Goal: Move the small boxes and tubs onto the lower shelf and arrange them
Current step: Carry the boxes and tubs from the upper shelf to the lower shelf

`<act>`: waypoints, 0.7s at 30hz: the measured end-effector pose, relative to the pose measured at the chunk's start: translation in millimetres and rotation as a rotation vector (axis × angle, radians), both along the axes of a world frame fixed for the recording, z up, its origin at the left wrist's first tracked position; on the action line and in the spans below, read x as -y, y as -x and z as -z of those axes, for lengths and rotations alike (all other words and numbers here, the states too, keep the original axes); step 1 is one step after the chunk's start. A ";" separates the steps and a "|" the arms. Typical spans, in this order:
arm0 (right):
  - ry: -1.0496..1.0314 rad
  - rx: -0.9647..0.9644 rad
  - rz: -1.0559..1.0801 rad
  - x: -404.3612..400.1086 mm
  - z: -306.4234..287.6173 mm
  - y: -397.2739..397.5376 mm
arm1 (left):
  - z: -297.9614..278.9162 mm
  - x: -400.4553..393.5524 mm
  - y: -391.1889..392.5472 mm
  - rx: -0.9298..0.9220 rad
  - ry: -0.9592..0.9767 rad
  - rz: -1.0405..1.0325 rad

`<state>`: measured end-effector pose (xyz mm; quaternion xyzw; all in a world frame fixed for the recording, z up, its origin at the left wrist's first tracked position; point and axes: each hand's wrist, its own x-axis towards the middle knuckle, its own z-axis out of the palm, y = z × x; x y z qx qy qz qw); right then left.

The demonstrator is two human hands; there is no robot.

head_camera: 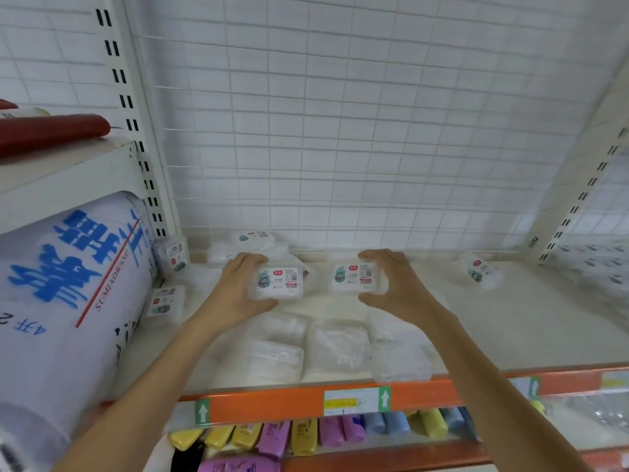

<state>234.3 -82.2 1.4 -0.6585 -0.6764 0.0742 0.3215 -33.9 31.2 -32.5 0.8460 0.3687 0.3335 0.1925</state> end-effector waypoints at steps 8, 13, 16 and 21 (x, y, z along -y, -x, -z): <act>-0.064 0.012 0.136 92.1 1.3 -73.3 | -23.4 49.8 -37.5 0.040 -0.154 0.058; -0.095 0.057 0.271 178.3 9.4 -124.1 | -17.5 94.4 -101.9 0.036 -0.121 0.203; -0.108 0.083 0.368 235.1 17.7 -154.5 | -14.5 129.2 -151.4 0.010 -0.078 0.306; -0.046 0.065 0.551 335.9 37.8 -199.5 | 2.2 191.3 -237.8 0.011 -0.049 0.446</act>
